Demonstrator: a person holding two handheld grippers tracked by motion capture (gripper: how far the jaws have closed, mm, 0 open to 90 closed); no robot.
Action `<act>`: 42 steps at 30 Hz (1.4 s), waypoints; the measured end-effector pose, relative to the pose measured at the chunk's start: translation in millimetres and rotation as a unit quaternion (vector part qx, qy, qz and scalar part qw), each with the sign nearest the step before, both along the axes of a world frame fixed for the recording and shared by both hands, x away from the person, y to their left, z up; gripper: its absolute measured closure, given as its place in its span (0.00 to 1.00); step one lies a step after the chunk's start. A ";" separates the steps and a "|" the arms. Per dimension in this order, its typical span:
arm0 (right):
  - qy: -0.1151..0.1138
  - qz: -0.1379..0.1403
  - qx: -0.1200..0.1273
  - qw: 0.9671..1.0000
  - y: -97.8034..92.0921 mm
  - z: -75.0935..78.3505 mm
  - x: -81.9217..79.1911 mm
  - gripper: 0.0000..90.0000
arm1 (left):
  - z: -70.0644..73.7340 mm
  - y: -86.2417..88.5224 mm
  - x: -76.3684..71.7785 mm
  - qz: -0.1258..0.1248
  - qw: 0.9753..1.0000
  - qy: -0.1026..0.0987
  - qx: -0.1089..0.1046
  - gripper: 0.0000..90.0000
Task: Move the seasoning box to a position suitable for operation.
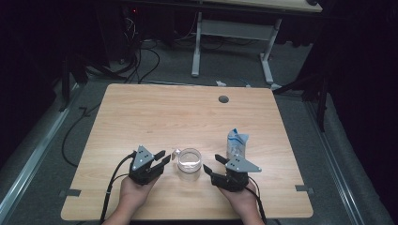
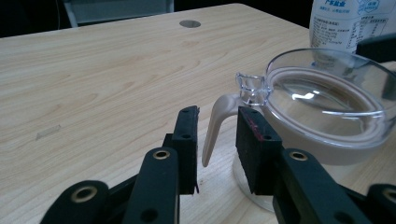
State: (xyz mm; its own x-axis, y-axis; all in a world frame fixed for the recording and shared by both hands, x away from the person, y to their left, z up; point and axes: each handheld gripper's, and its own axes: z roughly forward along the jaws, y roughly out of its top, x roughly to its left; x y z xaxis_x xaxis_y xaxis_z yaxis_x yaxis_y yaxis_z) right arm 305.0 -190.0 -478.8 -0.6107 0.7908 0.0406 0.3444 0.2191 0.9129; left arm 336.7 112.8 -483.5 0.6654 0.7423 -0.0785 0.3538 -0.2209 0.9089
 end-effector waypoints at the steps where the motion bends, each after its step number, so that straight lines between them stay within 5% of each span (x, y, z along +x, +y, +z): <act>1: -0.004 -0.002 0.000 1.000 0.3 1.9 1.2 0.49 | 0.7 -0.2 0.8 -0.001 1.000 -0.001 0.000 0.78; 5: -0.021 -0.020 -0.008 1.000 -0.5 2.6 0.7 0.53 | 2.4 -1.8 0.9 -0.002 1.000 0.001 -0.005 0.82; 14: -0.013 -0.005 -0.031 0.999 4.9 -13.6 -5.9 0.61 | 15.4 -5.2 0.9 -0.006 1.000 -0.007 -0.016 0.85; 21: 0.004 -0.014 -0.027 1.000 2.8 -16.5 -4.4 0.58 | 21.8 -8.8 4.7 -0.004 1.000 -0.011 -0.007 0.84; 28: -0.006 -0.029 -0.031 0.999 1.1 -17.2 -6.8 0.65 | 26.1 -13.0 8.4 -0.006 1.000 -0.009 -0.014 0.85; 35: 0.008 -0.022 -0.015 1.000 -3.3 -18.2 -3.9 0.66 | 25.4 -21.9 10.6 -0.012 1.000 -0.012 -0.004 0.89; 42: -0.005 -0.013 -0.022 1.000 -0.9 -17.7 -6.9 0.69 | 24.8 -27.0 14.6 -0.008 1.000 -0.016 0.004 0.95</act>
State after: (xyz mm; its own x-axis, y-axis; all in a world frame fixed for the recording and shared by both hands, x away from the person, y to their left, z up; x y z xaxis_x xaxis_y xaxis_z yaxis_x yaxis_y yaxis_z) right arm 298.1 -190.9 -496.5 -0.5898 0.8075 -0.0008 0.3406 0.2497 0.9064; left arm 351.2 85.9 -458.7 0.6796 0.7317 -0.0521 0.3213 -0.2330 0.9179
